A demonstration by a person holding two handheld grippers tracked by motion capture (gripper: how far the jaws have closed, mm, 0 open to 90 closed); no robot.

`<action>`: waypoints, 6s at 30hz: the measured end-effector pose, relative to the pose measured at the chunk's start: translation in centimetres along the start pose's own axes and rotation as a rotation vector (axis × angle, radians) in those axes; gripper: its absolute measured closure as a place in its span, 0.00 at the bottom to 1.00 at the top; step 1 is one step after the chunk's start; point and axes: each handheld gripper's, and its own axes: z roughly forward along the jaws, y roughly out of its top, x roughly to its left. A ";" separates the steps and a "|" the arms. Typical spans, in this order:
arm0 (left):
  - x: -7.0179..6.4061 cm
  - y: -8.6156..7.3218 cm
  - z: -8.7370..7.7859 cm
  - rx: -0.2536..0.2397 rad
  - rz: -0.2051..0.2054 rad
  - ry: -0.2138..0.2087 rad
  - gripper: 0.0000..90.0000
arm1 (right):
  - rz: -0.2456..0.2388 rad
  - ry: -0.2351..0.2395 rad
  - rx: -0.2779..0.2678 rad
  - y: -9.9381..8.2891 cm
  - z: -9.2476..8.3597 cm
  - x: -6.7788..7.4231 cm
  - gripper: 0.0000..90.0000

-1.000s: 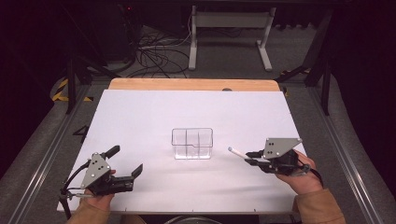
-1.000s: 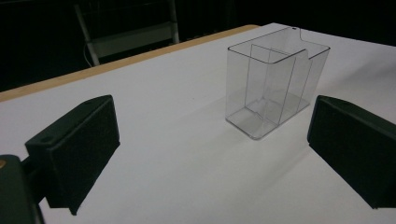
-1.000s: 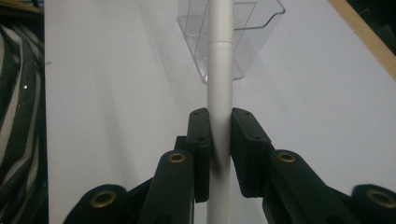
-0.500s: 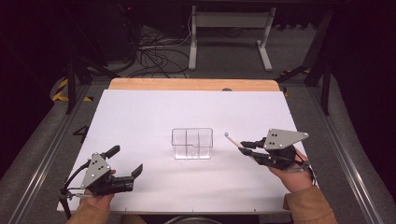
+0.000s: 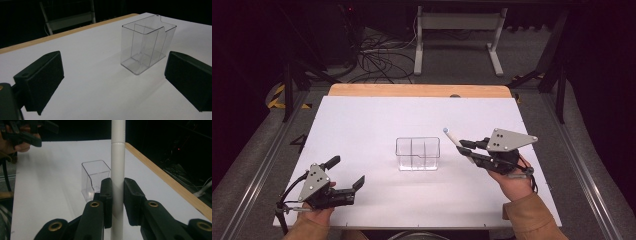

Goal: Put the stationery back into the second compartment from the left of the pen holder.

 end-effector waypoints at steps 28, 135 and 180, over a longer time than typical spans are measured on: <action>0.2 0.0 -0.1 0.001 0.012 -0.003 0.03 | 0.037 0.012 -0.071 3.4 5.8 -0.5 0.87; 0.1 0.0 -0.1 -0.004 0.006 -0.002 0.03 | 0.161 -0.068 -0.112 0.9 8.9 1.2 0.18; 0.2 0.1 -0.3 -0.003 -0.004 0.001 0.03 | 0.207 -0.152 -0.044 -9.8 -0.6 1.9 0.00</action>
